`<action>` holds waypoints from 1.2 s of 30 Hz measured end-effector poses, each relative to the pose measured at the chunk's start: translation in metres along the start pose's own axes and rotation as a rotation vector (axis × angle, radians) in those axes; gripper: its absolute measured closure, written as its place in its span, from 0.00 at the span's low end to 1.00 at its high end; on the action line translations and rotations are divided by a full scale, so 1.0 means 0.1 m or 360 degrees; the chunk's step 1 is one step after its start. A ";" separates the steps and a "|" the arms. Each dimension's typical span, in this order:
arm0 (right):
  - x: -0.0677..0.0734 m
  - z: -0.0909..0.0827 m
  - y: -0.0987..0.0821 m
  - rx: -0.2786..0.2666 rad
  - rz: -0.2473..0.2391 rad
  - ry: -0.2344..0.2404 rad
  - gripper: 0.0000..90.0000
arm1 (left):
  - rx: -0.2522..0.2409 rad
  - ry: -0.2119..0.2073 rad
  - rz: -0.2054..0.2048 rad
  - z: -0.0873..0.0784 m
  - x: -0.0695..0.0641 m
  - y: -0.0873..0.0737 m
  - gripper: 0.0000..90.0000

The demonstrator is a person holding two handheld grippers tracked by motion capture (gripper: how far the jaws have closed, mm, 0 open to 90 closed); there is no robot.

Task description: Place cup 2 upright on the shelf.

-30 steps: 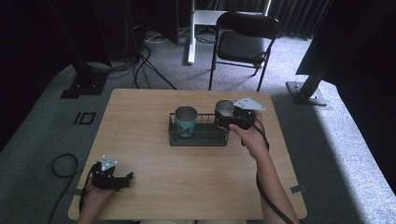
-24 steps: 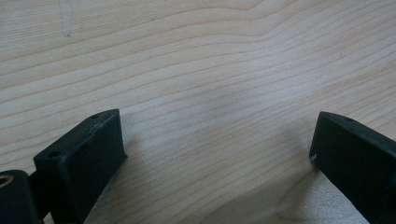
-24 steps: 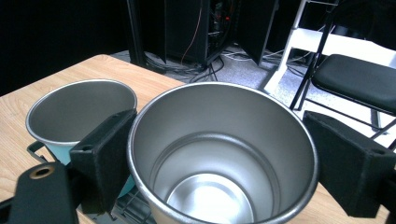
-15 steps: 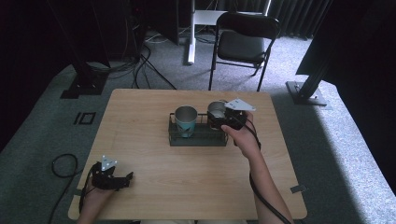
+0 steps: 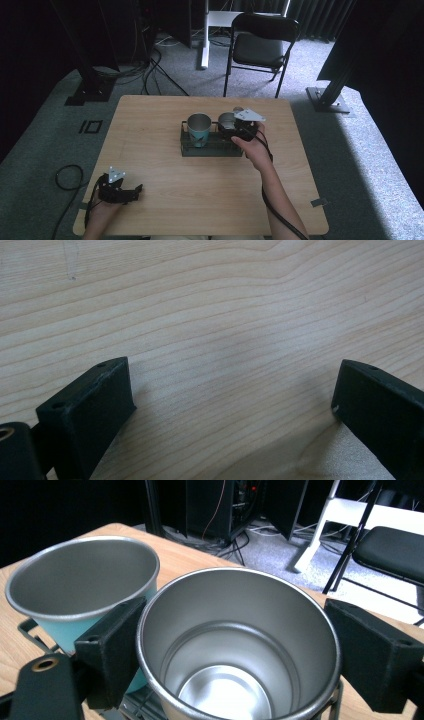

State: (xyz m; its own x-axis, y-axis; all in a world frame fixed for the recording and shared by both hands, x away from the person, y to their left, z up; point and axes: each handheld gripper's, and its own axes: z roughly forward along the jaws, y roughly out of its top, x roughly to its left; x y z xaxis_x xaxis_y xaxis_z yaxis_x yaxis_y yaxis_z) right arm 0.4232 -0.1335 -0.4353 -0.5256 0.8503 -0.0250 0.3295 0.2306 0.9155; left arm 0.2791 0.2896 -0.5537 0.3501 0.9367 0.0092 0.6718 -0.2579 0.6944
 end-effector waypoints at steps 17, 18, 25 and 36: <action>0.05 0.14 -0.17 0.0056 0.0007 0.0006 0.15 | 0.0004 0.0001 -0.0001 0.00 0.00 0.00 0.04; 0.05 0.15 -0.17 0.0059 0.0006 0.0005 0.15 | 0.0004 0.0001 -0.0001 0.00 0.00 0.00 0.04; 0.06 0.19 -0.21 0.0063 -0.0006 0.0005 0.15 | 0.0002 0.0000 -0.0001 0.00 0.00 0.00 0.04; 0.05 0.23 -0.29 0.0073 0.0002 0.0000 0.15 | 0.0003 0.0000 0.0000 0.00 0.00 0.00 0.04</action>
State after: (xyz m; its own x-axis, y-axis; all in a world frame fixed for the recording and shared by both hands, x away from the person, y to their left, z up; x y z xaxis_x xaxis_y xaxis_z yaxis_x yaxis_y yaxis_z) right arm 0.4288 -0.1250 -0.4715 -0.5255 0.8505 -0.0238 0.3656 0.2510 0.8963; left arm 0.2790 0.2895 -0.5536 0.3497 0.9368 0.0092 0.6730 -0.2581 0.6932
